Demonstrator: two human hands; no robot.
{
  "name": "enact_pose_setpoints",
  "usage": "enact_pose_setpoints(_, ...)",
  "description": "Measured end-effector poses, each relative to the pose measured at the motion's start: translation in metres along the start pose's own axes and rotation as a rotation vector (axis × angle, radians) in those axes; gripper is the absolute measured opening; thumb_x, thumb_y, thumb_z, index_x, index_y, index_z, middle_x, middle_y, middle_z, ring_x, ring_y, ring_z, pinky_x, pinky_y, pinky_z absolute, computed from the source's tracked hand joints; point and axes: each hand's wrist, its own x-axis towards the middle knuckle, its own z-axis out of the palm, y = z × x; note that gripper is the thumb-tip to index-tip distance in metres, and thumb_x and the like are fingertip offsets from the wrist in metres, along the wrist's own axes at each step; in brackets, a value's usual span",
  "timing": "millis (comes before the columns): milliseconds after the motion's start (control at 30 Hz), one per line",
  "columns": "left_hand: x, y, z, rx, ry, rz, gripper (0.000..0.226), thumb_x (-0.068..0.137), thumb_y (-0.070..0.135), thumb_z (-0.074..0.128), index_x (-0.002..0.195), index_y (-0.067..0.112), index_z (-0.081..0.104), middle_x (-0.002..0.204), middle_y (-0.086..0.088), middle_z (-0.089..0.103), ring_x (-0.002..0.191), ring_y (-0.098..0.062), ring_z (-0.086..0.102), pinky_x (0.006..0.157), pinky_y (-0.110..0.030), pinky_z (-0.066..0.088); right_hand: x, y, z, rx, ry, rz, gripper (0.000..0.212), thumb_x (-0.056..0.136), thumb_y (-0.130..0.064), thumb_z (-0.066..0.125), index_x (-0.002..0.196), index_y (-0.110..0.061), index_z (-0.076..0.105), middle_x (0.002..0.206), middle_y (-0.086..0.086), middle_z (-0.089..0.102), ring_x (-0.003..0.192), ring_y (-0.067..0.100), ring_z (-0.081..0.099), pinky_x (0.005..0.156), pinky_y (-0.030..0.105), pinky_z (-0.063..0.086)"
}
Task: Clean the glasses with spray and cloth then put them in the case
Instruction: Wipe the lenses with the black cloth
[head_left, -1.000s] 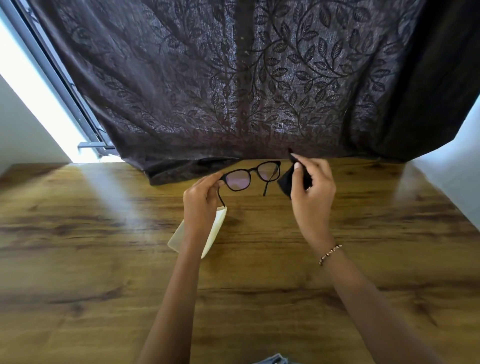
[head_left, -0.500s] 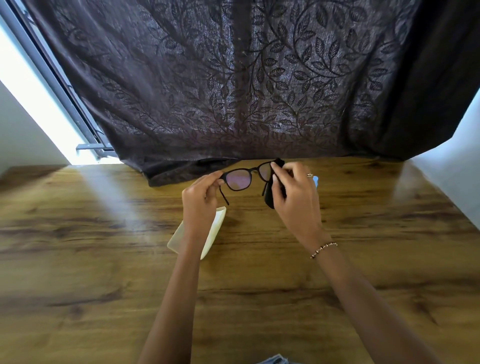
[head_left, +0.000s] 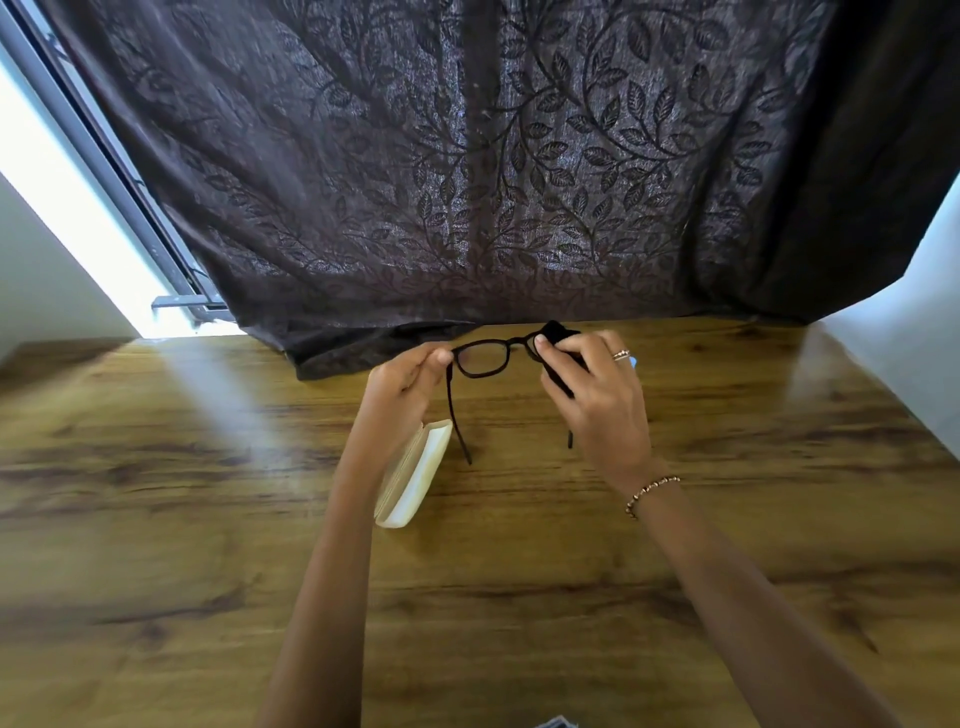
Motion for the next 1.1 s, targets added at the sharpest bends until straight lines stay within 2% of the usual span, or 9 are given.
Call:
enact_pose_setpoints(133,0.018,0.026,-0.003,-0.031,-0.145,-0.106,0.045,0.089,0.063,0.036,0.105,0.036,0.068,0.115,0.010,0.067,0.112,-0.002,0.057,0.099,-0.025,0.040,-0.003,-0.004,0.000,0.008,0.005,-0.055,0.025,0.086,-0.004,0.069,0.111,0.001,0.070,0.089,0.010,0.065,0.088,0.019,0.048,0.069,0.029,0.053)
enact_pose_setpoints(233,0.038,0.042,0.001,0.172,-0.314,-0.126,0.036,0.094,0.051,0.043,0.108,0.030,0.069,0.114,0.007,0.068,0.111,-0.008,0.057,0.093,-0.026,0.040,-0.004,-0.008,0.001,0.027,-0.003,-0.066,0.027,0.084,-0.002,0.072,0.111,0.002,0.070,0.090,0.011,0.065,0.087,0.021,0.051,0.070,0.031,0.055)
enact_pose_setpoints(333,0.047,0.050,0.004,0.221,-0.428,-0.085,0.027,0.095,0.039,0.049,0.086,0.031,0.073,0.097,0.009,0.072,0.101,-0.008,0.062,0.094,-0.030,0.045,-0.004,-0.009,-0.001,0.031,-0.005,-0.043,0.028,0.083,-0.001,0.072,0.111,0.002,0.070,0.093,0.012,0.066,0.090,0.020,0.050,0.074,0.030,0.054)
enact_pose_setpoints(433,0.048,0.054,0.003,0.189,-0.486,-0.089,0.026,0.095,0.037,0.052,0.079,0.031,0.071,0.094,0.005,0.072,0.099,-0.008,0.062,0.097,-0.034,0.044,-0.006,-0.008,-0.003,0.031,-0.005,-0.026,0.029,0.084,-0.001,0.071,0.113,0.003,0.069,0.097,0.013,0.066,0.092,0.020,0.050,0.079,0.029,0.053)
enact_pose_setpoints(667,0.043,0.055,0.009,0.337,-0.336,-0.021,0.026,0.097,0.031,0.049,0.074,0.024,0.061,0.063,0.015,0.059,0.061,0.001,0.053,0.057,-0.014,0.037,-0.018,-0.011,-0.001,0.011,-0.077,0.014,0.041,0.084,0.003,0.070,0.124,0.001,0.062,0.104,0.013,0.062,0.096,0.021,0.048,0.084,0.028,0.050)
enact_pose_setpoints(800,0.038,0.058,0.019,0.404,-0.281,0.044,0.024,0.096,0.018,0.050,0.084,0.006,0.066,0.080,-0.006,0.066,0.070,-0.016,0.054,0.062,-0.026,0.038,-0.021,-0.021,0.002,-0.031,-0.116,-0.006,0.049,0.081,0.007,0.070,0.128,0.002,0.059,0.109,0.013,0.060,0.100,0.021,0.046,0.096,0.032,0.040)
enact_pose_setpoints(933,0.036,0.061,0.018,0.446,-0.203,0.067,0.024,0.096,0.017,0.049,0.079,0.008,0.064,0.077,-0.003,0.063,0.077,-0.021,0.057,0.066,-0.028,0.037,-0.015,-0.021,0.003,-0.063,-0.110,0.114,0.051,0.082,0.010,0.066,0.132,0.004,0.054,0.112,0.017,0.060,0.099,0.022,0.044,0.090,0.031,0.048)
enact_pose_setpoints(1000,0.037,0.060,0.015,0.445,-0.174,0.028,0.024,0.096,0.016,0.048,0.079,0.010,0.064,0.080,-0.007,0.066,0.083,-0.026,0.059,0.075,-0.035,0.044,-0.015,-0.021,0.001,-0.040,-0.081,0.186,0.046,0.083,0.007,0.065,0.128,0.006,0.057,0.108,0.017,0.060,0.096,0.021,0.043,0.090,0.029,0.042)
enact_pose_setpoints(1100,0.037,0.062,0.019,0.467,-0.174,-0.031,0.024,0.096,0.015,0.047,0.079,0.010,0.062,0.082,-0.012,0.067,0.089,-0.031,0.058,0.076,-0.036,0.043,-0.019,-0.028,0.001,-0.004,-0.113,0.121,0.041,0.084,0.005,0.063,0.125,0.006,0.059,0.105,0.016,0.061,0.096,0.019,0.043,0.091,0.028,0.039)
